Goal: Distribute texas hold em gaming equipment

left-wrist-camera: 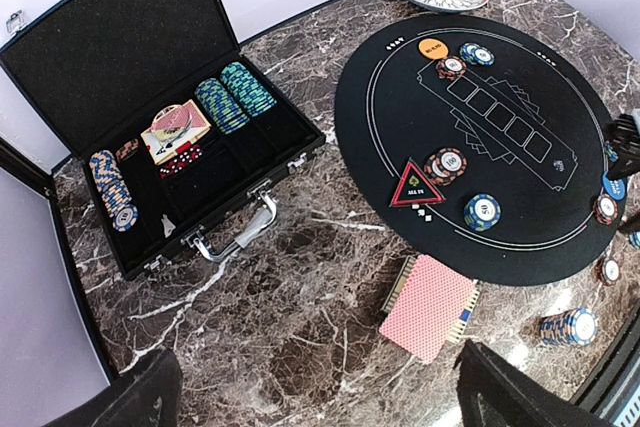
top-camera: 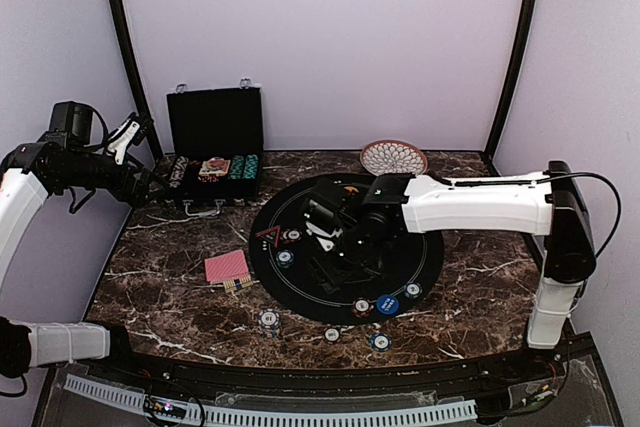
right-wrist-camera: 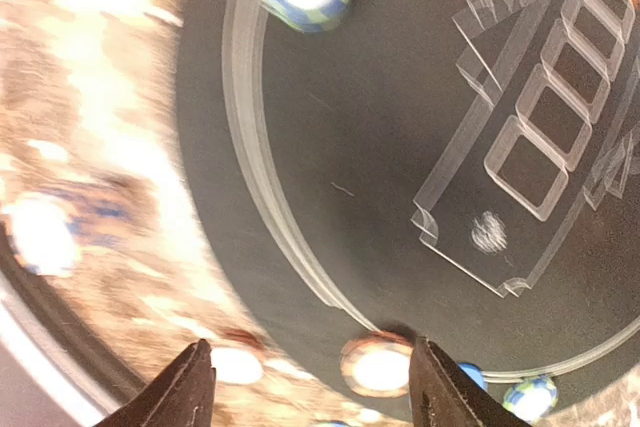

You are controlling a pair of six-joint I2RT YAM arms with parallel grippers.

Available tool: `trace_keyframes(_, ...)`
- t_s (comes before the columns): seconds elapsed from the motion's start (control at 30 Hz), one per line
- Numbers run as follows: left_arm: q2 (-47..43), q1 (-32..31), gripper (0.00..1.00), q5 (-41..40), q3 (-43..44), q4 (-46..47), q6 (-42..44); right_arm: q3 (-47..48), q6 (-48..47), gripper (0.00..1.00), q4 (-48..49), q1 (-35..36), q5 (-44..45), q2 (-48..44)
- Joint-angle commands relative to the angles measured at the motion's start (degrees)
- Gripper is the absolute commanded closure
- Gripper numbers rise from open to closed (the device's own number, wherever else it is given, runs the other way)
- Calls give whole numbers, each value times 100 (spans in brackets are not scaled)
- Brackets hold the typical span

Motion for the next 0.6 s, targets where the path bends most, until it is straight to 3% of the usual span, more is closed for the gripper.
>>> trace_keyframes(0.0,-94,32,1,4,67,-147,25,881,-189,29,-279,515,-90,272)
trace_keyframes(0.37,-131,32,1,38,-25,-134,35,2492,-695,20,-658,1215,-216,1478)
trace_keyframes(0.57,-147,32,1,72,-4,-174,86,2747,-856,19,-653,1269,-201,1861)
